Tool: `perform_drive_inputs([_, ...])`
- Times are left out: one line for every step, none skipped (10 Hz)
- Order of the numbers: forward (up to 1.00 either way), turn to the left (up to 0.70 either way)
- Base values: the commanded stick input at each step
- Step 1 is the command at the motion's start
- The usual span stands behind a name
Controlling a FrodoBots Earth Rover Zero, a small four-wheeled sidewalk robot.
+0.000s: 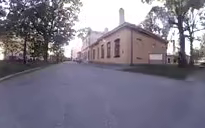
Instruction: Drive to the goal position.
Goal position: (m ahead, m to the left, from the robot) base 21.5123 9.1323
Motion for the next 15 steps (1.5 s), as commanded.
perform_drive_inputs([0.7, 0.0])
perform_drive_inputs([0.7, 0.0])
perform_drive_inputs([0.7, 0.0])
perform_drive_inputs([0.7, 0.0])
perform_drive_inputs([0.7, 0.0])
perform_drive_inputs([0.7, 0.0])
perform_drive_inputs([0.7, 0.0])
perform_drive_inputs([0.7, 0.0])
perform_drive_inputs([0.7, 0.0])
perform_drive_inputs([0.7, 0.0])
perform_drive_inputs([0.7, 0.0])
perform_drive_inputs([0.7, 0.0])
perform_drive_inputs([0.7, 0.0])
perform_drive_inputs([0.7, 0.0])
perform_drive_inputs([0.7, 0.0])
